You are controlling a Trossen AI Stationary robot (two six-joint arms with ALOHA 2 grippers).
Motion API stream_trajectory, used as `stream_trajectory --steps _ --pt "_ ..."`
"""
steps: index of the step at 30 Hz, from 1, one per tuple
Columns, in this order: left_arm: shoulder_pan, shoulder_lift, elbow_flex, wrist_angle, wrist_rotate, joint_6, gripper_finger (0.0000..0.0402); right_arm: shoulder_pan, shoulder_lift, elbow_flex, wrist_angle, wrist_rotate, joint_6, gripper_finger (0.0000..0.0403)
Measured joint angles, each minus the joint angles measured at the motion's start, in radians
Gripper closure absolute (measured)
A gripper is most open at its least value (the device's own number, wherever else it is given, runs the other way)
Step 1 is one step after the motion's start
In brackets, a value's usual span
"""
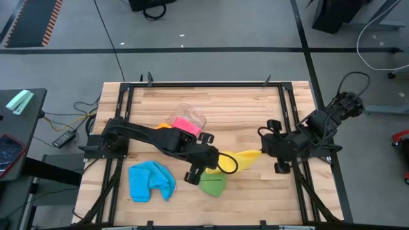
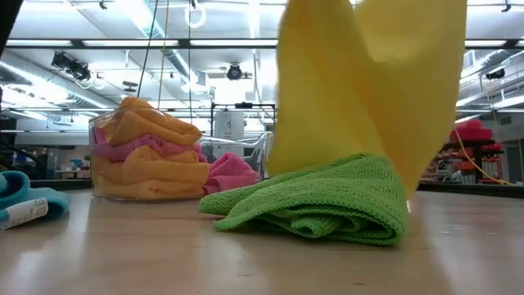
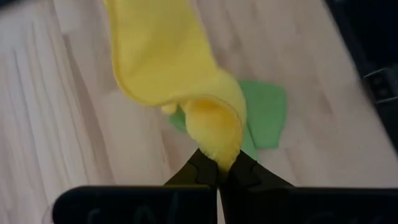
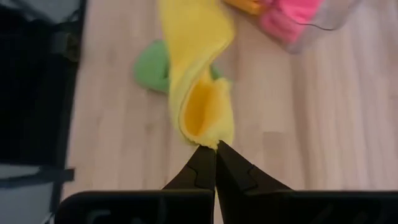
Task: Fold microfiber towels
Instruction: Fold the yellow microfiber towel
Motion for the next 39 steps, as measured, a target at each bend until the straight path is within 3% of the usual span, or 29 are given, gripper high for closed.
stream_trajectory --steps 5,8,15,19,25,27,29,34,39 --pt "0.002 -0.001 0.071 -0.016 -0.006 0.021 0.0395 0.049 0.0 0.0 0.004 -0.001 -0.003 0.0397" --pt "0.035 0.0 0.071 -0.03 -0.064 0.025 0.0395 0.047 0.0 0.0 -0.008 0.064 -0.003 0.0397" --pt "0.193 0.001 0.051 -0.022 -0.165 0.074 0.0395 -0.1 0.003 -0.068 -0.094 0.218 -0.113 0.0397" --pt "0.333 0.001 0.055 0.031 -0.191 0.169 0.0395 -0.254 0.004 -0.127 -0.1 0.375 -0.312 0.0397" --pt "0.518 0.001 0.152 0.233 -0.286 0.342 0.0395 -0.494 0.002 -0.077 -0.088 0.801 -0.566 0.0397" --pt "0.546 -0.006 0.164 0.342 -0.293 0.384 0.0394 -0.548 -0.001 -0.043 -0.07 0.882 -0.63 0.0397" --pt "0.551 -0.022 0.15 0.391 -0.239 0.406 0.0393 -0.591 -0.001 -0.018 -0.063 0.859 -0.655 0.0397" --pt "0.518 -0.006 0.092 0.26 -0.044 0.307 0.0395 -0.631 -0.001 -0.084 -0.063 0.587 -0.597 0.0397" --pt "0.419 -0.005 -0.147 0.256 -0.032 0.206 0.0391 -0.54 0.0 -0.287 0.029 0.306 -0.492 0.0397"
